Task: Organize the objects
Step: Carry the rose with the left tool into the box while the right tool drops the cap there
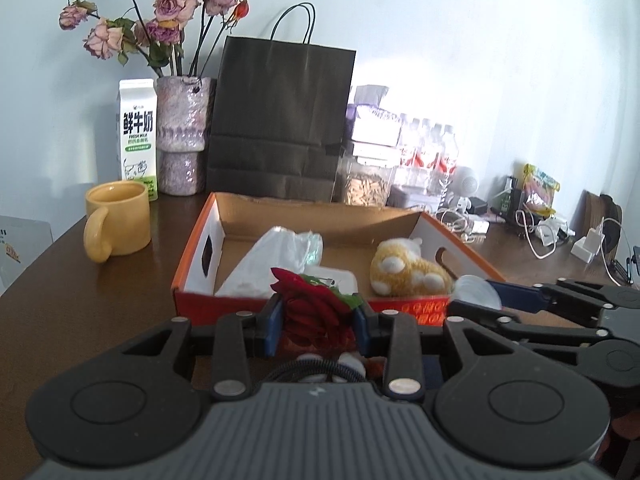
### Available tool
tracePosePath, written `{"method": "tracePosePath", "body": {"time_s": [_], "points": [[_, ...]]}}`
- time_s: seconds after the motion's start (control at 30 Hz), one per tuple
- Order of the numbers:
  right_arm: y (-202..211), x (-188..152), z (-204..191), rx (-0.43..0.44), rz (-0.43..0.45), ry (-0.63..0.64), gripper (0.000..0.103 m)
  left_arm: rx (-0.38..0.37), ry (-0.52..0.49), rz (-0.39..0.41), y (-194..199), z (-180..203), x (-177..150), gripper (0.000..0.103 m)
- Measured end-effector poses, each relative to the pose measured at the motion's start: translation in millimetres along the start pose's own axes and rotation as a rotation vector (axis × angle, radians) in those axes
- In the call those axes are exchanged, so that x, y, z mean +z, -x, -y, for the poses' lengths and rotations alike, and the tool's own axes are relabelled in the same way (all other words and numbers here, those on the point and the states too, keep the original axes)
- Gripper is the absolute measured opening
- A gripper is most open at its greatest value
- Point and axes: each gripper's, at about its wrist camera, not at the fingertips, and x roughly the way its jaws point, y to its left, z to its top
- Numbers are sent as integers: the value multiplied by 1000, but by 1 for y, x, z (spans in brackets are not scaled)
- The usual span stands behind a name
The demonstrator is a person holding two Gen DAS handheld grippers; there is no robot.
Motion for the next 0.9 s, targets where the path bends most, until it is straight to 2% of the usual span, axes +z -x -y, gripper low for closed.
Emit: {"method": "tracePosePath", "body": {"time_s": [0.5,0.9], "points": [[-49,47,0,9,49,15,39,-7,7,72,-35,-3,42,36],[-103,58,16,9,27,-41,39,10,43,83,-81,-10,65,36]]}}
